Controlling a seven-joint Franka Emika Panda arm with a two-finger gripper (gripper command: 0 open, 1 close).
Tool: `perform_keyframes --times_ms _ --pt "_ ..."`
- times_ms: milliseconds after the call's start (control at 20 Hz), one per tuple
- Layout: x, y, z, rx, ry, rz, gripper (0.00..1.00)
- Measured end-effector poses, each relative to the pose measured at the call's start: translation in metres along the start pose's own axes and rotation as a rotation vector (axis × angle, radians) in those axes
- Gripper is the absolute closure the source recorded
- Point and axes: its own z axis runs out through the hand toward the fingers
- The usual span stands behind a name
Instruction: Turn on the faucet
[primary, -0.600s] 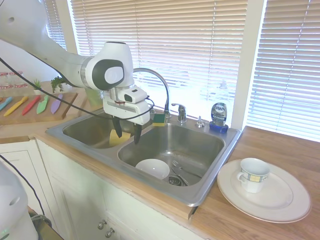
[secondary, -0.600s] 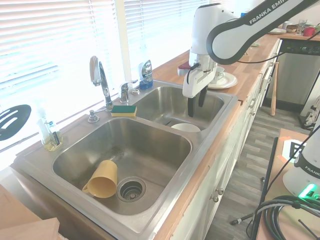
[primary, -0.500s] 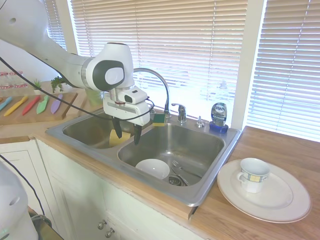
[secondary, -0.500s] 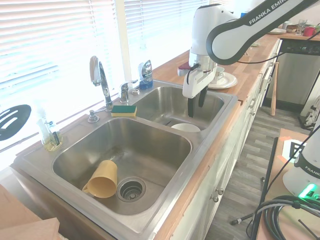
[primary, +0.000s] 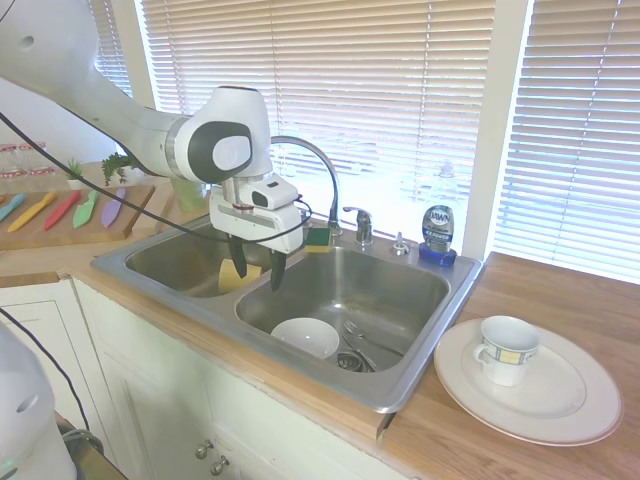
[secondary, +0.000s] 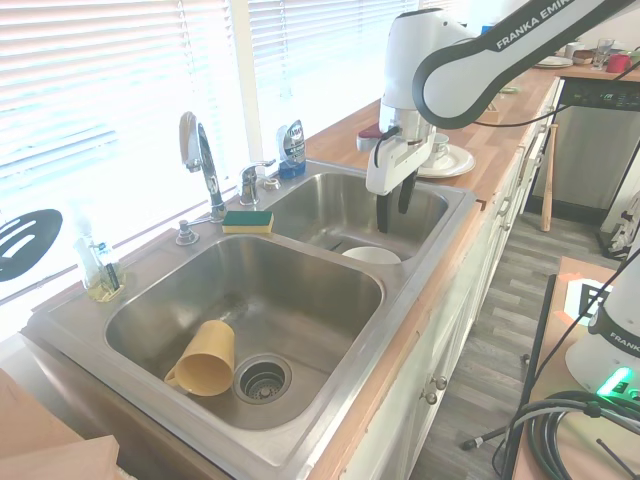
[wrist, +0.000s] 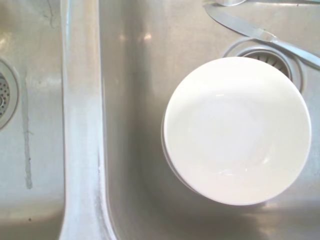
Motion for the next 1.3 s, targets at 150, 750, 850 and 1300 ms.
perform_keyframes --times_ms 150,750,850,1300 --pt "0.000 0.000 0.000 -0.001 0.000 0.000 1.00" --pt "0.013 -0.013 0.009 0.003 0.013 0.002 1.00" --pt "0.023 -0.027 0.009 0.005 0.032 0.000 1.00" --pt "0.110 -0.130 0.018 0.008 0.083 0.054 1.00"
